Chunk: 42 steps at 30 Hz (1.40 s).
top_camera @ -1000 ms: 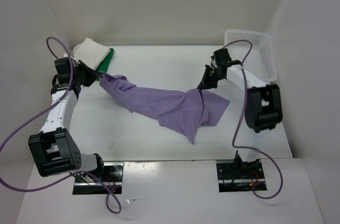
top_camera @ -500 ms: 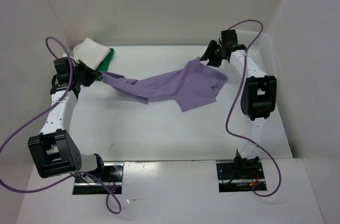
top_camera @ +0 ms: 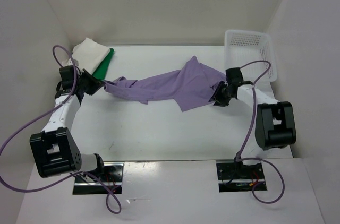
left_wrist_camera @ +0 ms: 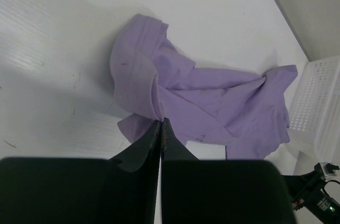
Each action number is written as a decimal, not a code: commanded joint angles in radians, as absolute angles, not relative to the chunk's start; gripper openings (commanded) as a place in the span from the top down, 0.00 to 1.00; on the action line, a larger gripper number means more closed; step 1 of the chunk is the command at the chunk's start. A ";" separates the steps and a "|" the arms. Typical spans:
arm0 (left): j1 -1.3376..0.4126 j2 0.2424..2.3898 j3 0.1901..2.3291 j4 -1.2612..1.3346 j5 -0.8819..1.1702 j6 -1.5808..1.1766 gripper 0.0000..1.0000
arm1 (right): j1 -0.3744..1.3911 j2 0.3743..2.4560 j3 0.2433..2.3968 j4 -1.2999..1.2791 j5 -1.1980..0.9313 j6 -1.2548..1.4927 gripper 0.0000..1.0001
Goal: Fold and stack the t-shirts
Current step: Flatten out the tshirt
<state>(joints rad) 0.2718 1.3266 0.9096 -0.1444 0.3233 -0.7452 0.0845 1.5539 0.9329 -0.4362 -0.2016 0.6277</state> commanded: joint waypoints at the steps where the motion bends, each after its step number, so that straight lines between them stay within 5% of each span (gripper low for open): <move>1: 0.276 1.286 0.887 -0.097 0.340 -0.752 0.98 | 0.039 1.600 0.934 -0.348 -0.115 0.640 0.58; 9: 0.276 1.267 0.844 -0.097 0.362 -0.752 0.98 | -0.008 1.710 1.020 -0.345 -0.092 0.611 0.53; 28: 0.267 1.258 0.825 -0.098 0.373 -0.752 0.98 | 0.020 1.792 1.011 -0.305 -0.173 0.601 0.68; 36: 0.276 1.174 0.792 -0.199 0.262 -0.732 0.94 | 0.020 1.743 1.011 -0.339 -0.183 0.601 0.93; 39: 0.314 1.125 0.756 -0.256 0.158 -0.741 0.78 | 0.020 1.684 1.002 -0.365 -0.183 0.601 0.97; 42: 0.339 1.077 0.741 -0.299 0.112 -0.752 0.42 | 0.020 1.631 0.979 -0.393 -0.183 0.591 0.98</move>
<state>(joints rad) 0.3149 1.1286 0.7582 -0.2478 0.2054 -0.7383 0.0090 1.7172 0.9890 -0.3695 -0.1787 0.6140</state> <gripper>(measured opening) 0.525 0.022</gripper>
